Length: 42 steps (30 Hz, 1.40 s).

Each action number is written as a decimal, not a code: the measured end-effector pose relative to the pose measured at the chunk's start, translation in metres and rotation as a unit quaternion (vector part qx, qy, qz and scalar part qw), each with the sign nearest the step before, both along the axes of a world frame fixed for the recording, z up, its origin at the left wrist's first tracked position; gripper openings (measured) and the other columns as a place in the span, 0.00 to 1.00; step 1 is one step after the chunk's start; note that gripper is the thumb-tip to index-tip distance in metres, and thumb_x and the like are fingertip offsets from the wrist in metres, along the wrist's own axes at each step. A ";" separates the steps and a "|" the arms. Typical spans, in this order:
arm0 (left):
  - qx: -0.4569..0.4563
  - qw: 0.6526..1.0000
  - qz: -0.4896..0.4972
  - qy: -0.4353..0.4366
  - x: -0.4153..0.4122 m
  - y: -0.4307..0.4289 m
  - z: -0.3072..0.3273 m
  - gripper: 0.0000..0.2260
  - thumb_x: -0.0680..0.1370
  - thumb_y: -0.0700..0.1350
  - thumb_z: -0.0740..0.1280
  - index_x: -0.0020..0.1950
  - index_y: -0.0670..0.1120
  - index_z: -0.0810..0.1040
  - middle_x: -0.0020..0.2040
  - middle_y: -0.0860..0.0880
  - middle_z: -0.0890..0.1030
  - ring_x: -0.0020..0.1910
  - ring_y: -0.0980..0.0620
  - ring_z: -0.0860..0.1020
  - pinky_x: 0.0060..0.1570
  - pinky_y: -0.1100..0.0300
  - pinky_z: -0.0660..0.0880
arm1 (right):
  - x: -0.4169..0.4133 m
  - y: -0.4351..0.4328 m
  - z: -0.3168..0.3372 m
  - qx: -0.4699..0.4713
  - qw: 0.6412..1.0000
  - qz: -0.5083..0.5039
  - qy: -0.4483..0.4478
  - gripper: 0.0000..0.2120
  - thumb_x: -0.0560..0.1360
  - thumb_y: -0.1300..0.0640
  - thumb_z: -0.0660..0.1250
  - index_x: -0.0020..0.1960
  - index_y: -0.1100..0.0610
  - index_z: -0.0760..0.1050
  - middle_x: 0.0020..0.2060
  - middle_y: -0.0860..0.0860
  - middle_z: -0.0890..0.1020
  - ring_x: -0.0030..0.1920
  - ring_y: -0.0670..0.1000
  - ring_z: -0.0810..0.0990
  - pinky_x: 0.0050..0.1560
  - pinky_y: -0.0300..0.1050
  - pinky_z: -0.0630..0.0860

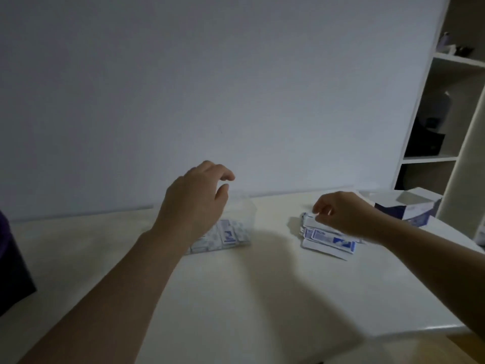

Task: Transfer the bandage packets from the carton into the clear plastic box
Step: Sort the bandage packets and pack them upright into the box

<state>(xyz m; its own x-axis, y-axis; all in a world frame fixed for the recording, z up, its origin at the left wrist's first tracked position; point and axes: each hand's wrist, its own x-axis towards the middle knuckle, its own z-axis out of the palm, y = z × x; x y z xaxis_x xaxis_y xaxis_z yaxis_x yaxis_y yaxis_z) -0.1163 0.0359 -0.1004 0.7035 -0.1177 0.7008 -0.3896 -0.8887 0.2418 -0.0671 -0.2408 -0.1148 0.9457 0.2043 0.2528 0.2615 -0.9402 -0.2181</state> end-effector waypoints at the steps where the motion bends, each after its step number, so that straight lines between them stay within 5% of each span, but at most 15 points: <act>1: 0.011 1.000 -0.017 -0.008 -0.004 -0.012 -0.005 0.08 0.79 0.45 0.61 0.56 0.53 0.76 0.55 0.56 0.77 0.52 0.54 0.77 0.48 0.59 0.71 | -0.001 -0.014 -0.009 -0.025 0.999 -0.007 0.029 0.11 0.75 0.56 0.67 0.57 0.55 0.78 0.52 0.51 0.82 0.48 0.47 0.79 0.48 0.33 0.73; 4: 0.057 0.997 -0.051 -0.003 -0.010 -0.038 -0.024 0.07 0.78 0.45 0.63 0.52 0.53 0.78 0.50 0.56 0.80 0.46 0.51 0.79 0.47 0.56 0.74 | -0.003 -0.034 -0.035 -0.096 0.992 -0.023 0.076 0.17 0.78 0.52 0.63 0.65 0.55 0.73 0.60 0.52 0.77 0.58 0.51 0.76 0.58 0.41 0.70; 12: 0.128 0.988 -0.080 0.019 -0.007 -0.057 -0.072 0.08 0.74 0.47 0.61 0.46 0.54 0.79 0.41 0.56 0.81 0.35 0.53 0.80 0.36 0.59 0.75 | 0.009 -0.038 -0.055 0.011 0.992 -0.077 0.101 0.18 0.77 0.53 0.64 0.65 0.57 0.72 0.60 0.54 0.77 0.56 0.53 0.76 0.50 0.40 0.70; 18: 0.115 0.987 -0.100 0.046 -0.016 -0.055 -0.091 0.11 0.74 0.49 0.56 0.47 0.55 0.78 0.42 0.58 0.81 0.36 0.55 0.80 0.37 0.59 0.76 | 0.017 -0.031 -0.054 -0.015 0.983 -0.088 0.160 0.11 0.76 0.51 0.62 0.41 0.59 0.73 0.41 0.56 0.78 0.37 0.51 0.72 0.32 0.40 0.64; 21: 0.029 0.989 -0.099 0.109 -0.018 -0.052 -0.096 0.08 0.78 0.48 0.60 0.51 0.57 0.78 0.46 0.60 0.79 0.44 0.61 0.78 0.45 0.63 0.74 | 0.009 -0.022 -0.051 0.172 0.971 -0.052 0.160 0.13 0.76 0.52 0.66 0.35 0.57 0.74 0.33 0.52 0.77 0.32 0.49 0.72 0.32 0.38 0.66; 23: -0.082 0.974 -0.118 0.173 -0.019 -0.056 -0.094 0.08 0.79 0.47 0.63 0.54 0.56 0.78 0.47 0.60 0.79 0.47 0.64 0.76 0.48 0.68 0.73 | -0.007 -0.004 -0.043 0.345 0.922 0.001 0.177 0.10 0.76 0.54 0.67 0.37 0.57 0.78 0.32 0.51 0.79 0.31 0.47 0.72 0.33 0.35 0.67; 26: -0.293 0.889 -0.183 0.301 -0.024 -0.067 -0.085 0.10 0.78 0.52 0.64 0.56 0.52 0.79 0.48 0.58 0.80 0.50 0.62 0.78 0.53 0.67 0.74 | -0.040 0.035 -0.040 0.437 0.856 0.125 0.246 0.15 0.78 0.55 0.62 0.35 0.54 0.79 0.33 0.50 0.80 0.31 0.45 0.71 0.38 0.40 0.65; 29: -0.490 0.753 -0.256 0.356 -0.028 -0.073 -0.078 0.14 0.76 0.56 0.61 0.49 0.49 0.83 0.49 0.48 0.83 0.47 0.48 0.81 0.47 0.51 0.79 | -0.068 0.070 -0.043 0.389 0.854 0.208 0.277 0.16 0.80 0.53 0.58 0.37 0.54 0.76 0.31 0.49 0.78 0.30 0.45 0.71 0.36 0.39 0.66; 31: -0.568 0.699 -0.269 0.342 -0.029 -0.073 -0.073 0.15 0.81 0.49 0.56 0.52 0.46 0.81 0.49 0.45 0.84 0.41 0.46 0.82 0.35 0.54 0.78 | -0.072 0.077 -0.042 0.347 0.871 0.211 0.278 0.13 0.80 0.51 0.58 0.42 0.52 0.77 0.36 0.47 0.80 0.33 0.43 0.75 0.36 0.36 0.69; 36: -0.698 0.596 -0.233 0.322 -0.021 -0.059 -0.074 0.13 0.82 0.45 0.56 0.51 0.44 0.79 0.40 0.48 0.85 0.37 0.53 0.84 0.35 0.59 0.81 | -0.036 0.031 -0.053 0.131 0.989 0.029 0.056 0.14 0.74 0.46 0.67 0.54 0.55 0.79 0.48 0.49 0.82 0.47 0.48 0.79 0.46 0.40 0.74; 38: -0.719 0.562 -0.217 0.345 -0.018 -0.055 -0.076 0.12 0.82 0.46 0.57 0.51 0.45 0.80 0.38 0.48 0.85 0.35 0.53 0.83 0.34 0.59 0.81 | -0.023 0.007 -0.059 0.023 0.998 -0.054 0.033 0.18 0.73 0.45 0.68 0.56 0.57 0.77 0.53 0.53 0.80 0.54 0.53 0.78 0.50 0.43 0.73; 42: -0.718 0.492 -0.231 0.433 -0.019 -0.055 -0.077 0.11 0.81 0.47 0.58 0.54 0.47 0.80 0.42 0.45 0.83 0.40 0.48 0.79 0.34 0.51 0.81 | -0.014 -0.009 -0.053 -0.070 0.985 -0.097 0.127 0.22 0.74 0.47 0.65 0.60 0.62 0.75 0.55 0.57 0.79 0.56 0.56 0.78 0.54 0.46 0.75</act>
